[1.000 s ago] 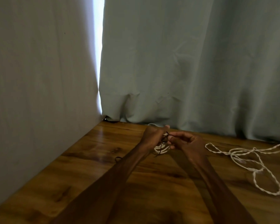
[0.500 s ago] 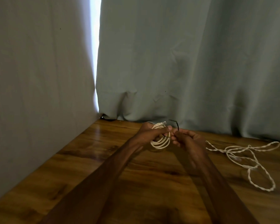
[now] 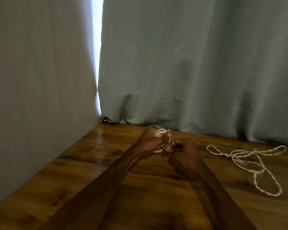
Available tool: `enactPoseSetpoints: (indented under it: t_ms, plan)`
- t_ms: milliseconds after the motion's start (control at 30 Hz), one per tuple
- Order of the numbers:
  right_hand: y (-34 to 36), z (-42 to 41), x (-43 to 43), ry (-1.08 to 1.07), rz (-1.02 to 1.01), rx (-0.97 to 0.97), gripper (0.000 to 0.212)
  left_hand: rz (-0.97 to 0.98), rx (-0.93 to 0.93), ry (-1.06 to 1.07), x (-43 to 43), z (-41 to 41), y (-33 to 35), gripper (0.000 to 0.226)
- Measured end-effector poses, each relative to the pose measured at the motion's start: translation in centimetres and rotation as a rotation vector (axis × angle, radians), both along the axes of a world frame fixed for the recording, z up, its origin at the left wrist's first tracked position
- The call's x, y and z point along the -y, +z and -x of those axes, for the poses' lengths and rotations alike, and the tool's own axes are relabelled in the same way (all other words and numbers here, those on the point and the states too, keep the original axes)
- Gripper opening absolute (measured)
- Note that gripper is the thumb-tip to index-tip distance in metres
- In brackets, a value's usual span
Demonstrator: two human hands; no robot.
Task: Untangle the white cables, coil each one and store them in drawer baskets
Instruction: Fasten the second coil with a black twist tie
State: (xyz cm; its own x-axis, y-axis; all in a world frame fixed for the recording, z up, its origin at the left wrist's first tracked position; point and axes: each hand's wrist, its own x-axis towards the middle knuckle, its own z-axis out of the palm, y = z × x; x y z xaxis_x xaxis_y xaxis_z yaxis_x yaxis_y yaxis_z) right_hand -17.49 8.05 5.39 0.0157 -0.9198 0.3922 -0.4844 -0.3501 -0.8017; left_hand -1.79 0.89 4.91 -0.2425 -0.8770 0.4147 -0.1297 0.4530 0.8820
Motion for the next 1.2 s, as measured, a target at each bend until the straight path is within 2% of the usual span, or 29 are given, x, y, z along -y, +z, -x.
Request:
enactPoseSetpoints:
  t_ms: [100, 233, 333, 433, 467, 533, 600, 667, 800, 900, 1033, 1200]
  plan:
    - [-0.3, -0.3, 0.3, 0.003, 0.022, 0.132, 0.045, 0.031, 0.016, -0.038, -0.1, -0.2, 0.1, 0.022]
    - [-0.4, -1.0, 0.4, 0.073, -0.032, 0.231, 0.041, 0.003, 0.035, -0.152, 0.2, -0.1, -0.3, 0.044]
    - [-0.1, -1.2, 0.4, 0.081, -0.073, 0.245, 0.058, -0.033, 0.016, -0.113, 0.3, -0.2, -0.5, 0.036]
    - [0.3, -1.7, 0.1, 0.060, -0.144, 0.503, 0.028, 0.008, 0.016, -0.048, -0.1, 0.0, 0.0, 0.022]
    - [0.5, -1.8, 0.0, 0.043, -0.172, 0.589, 0.029, 0.030, 0.021, -0.063, -0.2, 0.1, 0.1, 0.024]
    - [0.5, -1.7, -0.2, 0.032, -0.216, 0.642, 0.035, 0.051, 0.026, -0.090, -0.4, 0.1, 0.2, 0.030]
    - [0.2, -1.3, 0.0, 0.087, -0.263, 0.631, 0.029, 0.064, 0.046, -0.067, -0.2, -0.1, 0.1, 0.031]
    - [0.0, -0.9, 0.1, 0.136, -0.295, 0.573, 0.012, 0.052, 0.045, -0.025, 0.0, -0.5, 0.1, 0.027]
    - [-0.8, -1.0, 0.6, 0.176, -0.340, 0.462, 0.018, 0.034, 0.077, 0.007, -0.1, -1.0, 0.5, 0.040]
    - [-0.8, -1.4, 0.2, 0.201, -0.354, 0.372, 0.020, 0.027, 0.075, -0.041, -0.2, -0.9, 0.6, 0.032]
    - [0.0, -0.4, 0.0, 0.189, -0.298, 0.242, 0.014, 0.059, 0.090, -0.077, -0.3, -0.8, 0.6, 0.036]
    - [0.1, 0.4, 0.2, 0.218, -0.255, 0.204, 0.010, 0.085, 0.113, -0.103, -0.5, -0.8, 0.5, 0.028]
